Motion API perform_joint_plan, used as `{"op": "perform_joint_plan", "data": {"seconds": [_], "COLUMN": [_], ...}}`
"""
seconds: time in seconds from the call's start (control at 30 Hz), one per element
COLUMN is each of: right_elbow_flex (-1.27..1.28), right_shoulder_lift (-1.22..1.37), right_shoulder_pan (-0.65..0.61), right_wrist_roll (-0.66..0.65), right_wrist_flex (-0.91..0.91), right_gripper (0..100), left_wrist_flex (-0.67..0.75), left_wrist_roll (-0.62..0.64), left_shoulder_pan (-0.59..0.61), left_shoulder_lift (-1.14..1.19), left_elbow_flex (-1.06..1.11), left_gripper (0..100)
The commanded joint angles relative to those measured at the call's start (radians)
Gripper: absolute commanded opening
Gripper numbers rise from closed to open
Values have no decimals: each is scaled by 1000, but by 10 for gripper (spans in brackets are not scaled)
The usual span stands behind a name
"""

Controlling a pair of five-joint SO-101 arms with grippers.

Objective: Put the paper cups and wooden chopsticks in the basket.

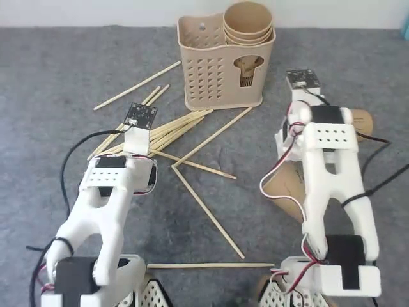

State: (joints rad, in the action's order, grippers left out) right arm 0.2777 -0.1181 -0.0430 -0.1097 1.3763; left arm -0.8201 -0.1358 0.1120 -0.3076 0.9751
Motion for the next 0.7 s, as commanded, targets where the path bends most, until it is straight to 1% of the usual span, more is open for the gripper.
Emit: {"op": "perform_joint_plan", "data": {"seconds": [0.0, 0.13, 0.37, 0.53, 0.67], "right_elbow_flex": [-15, -8, -14, -15, -11], "right_shoulder_lift": [-18, -16, -13, -12, -1], "right_shoulder_pan": [30, -4, -7, -12, -44], "right_wrist_roll": [-26, -23, -28, -28, -28], "right_wrist_flex": [7, 16, 110, 76, 54], "right_gripper": [156, 156, 155, 155, 158], "left_wrist_flex": [-5, -5, -5, -5, -5], "left_wrist_roll": [-8, -8, -9, -9, -9], "left_shoulder_pan": [5, 5, 5, 5, 5], "left_shoulder_lift": [-2, -2, -2, -2, -2], "left_elbow_flex": [-42, -42, -42, -42, -42], "left_gripper": [92, 92, 92, 92, 92]}}
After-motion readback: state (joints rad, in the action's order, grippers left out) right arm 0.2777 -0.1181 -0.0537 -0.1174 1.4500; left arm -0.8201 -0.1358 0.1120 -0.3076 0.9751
